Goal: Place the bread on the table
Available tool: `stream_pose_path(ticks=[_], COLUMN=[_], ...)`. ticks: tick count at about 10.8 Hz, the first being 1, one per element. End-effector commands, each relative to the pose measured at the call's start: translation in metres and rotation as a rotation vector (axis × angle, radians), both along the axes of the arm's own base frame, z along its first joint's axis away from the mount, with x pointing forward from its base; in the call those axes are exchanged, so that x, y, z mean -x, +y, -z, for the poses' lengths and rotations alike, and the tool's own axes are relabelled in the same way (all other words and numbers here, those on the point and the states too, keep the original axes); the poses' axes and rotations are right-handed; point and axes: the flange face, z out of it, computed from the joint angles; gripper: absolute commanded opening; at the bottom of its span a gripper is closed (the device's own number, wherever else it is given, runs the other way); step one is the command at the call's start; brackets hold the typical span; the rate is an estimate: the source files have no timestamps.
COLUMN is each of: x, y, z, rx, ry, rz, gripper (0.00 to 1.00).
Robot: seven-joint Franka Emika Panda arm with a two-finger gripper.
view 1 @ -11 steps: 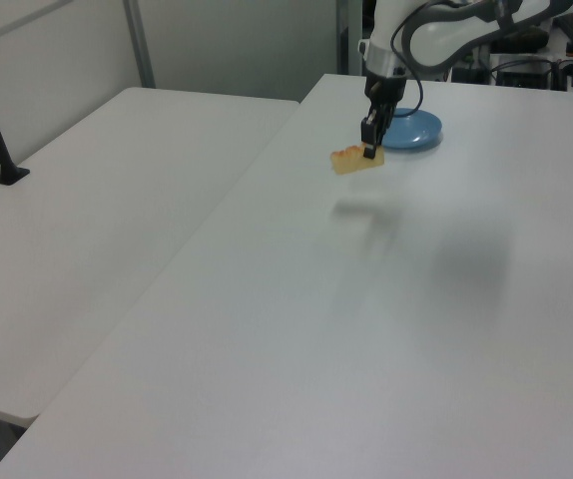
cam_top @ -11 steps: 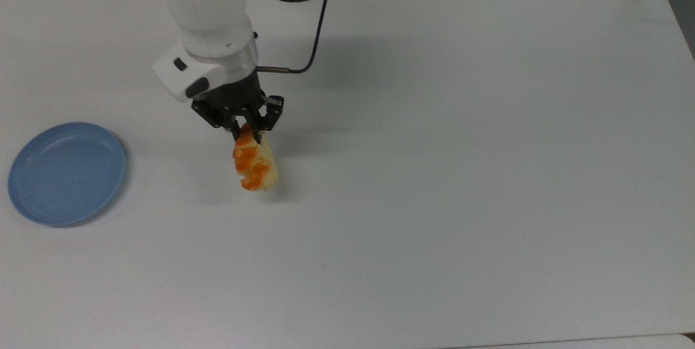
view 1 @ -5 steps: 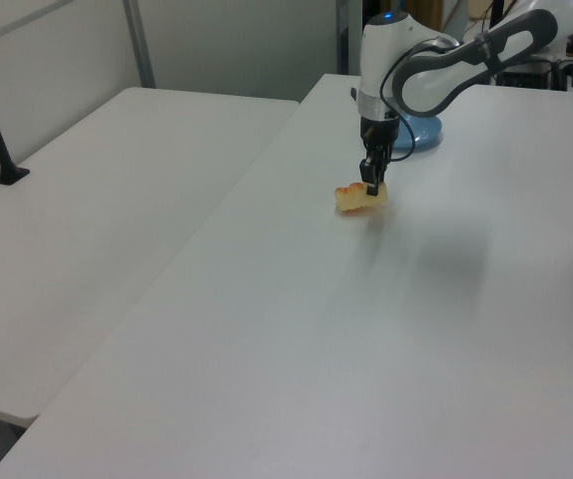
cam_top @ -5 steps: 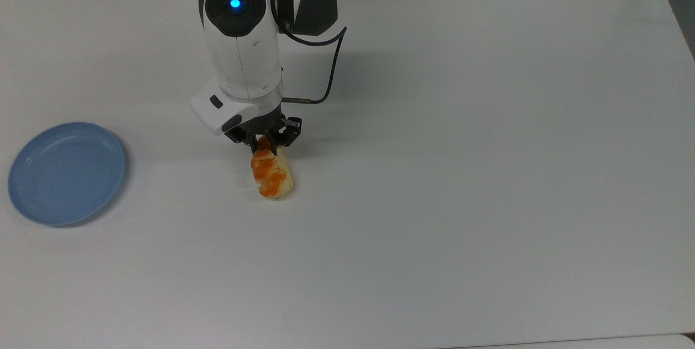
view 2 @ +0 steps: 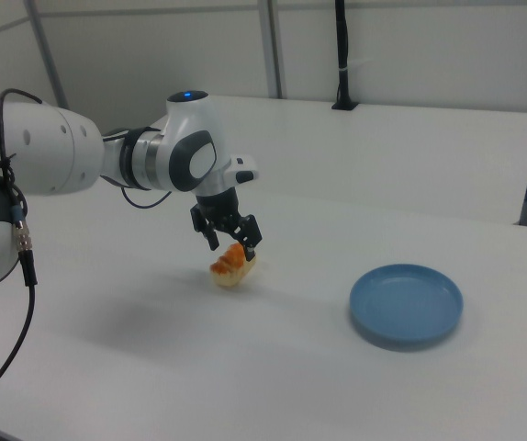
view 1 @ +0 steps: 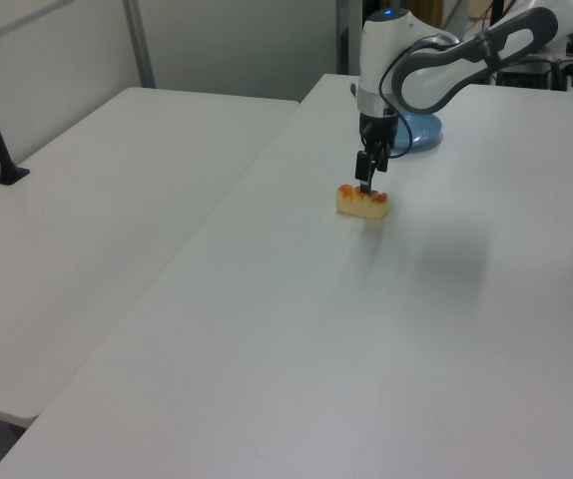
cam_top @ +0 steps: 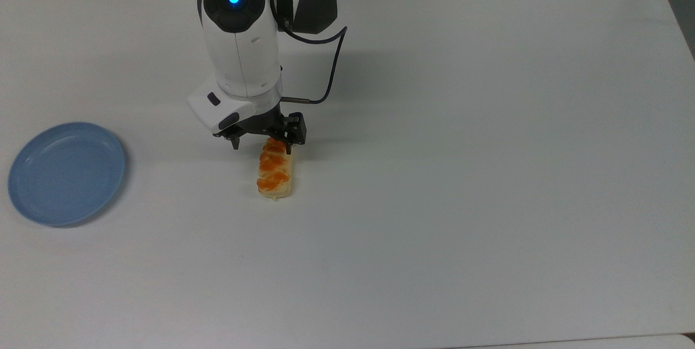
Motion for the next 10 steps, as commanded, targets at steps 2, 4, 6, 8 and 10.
stream_pose_path(ticks=[2, 4, 6, 8, 10], x=[0.03, 0.053, 0.079, 0.103, 0.116], y=[-0.015, -0.023, -0.044, -0.054, -0.053], z=[-0.092, -0.146, -0.19, -0.23, -0.251], rx=[0.045, 0.054, 0.032, 0.044, 0.054], ry=[0.026, 0.025, 0.015, -0.003, -0.023], rz=[0.08, 0.119, 0.186, 0.204, 0.131], gripper=[1.0, 1.0, 1.0, 1.0, 1.0])
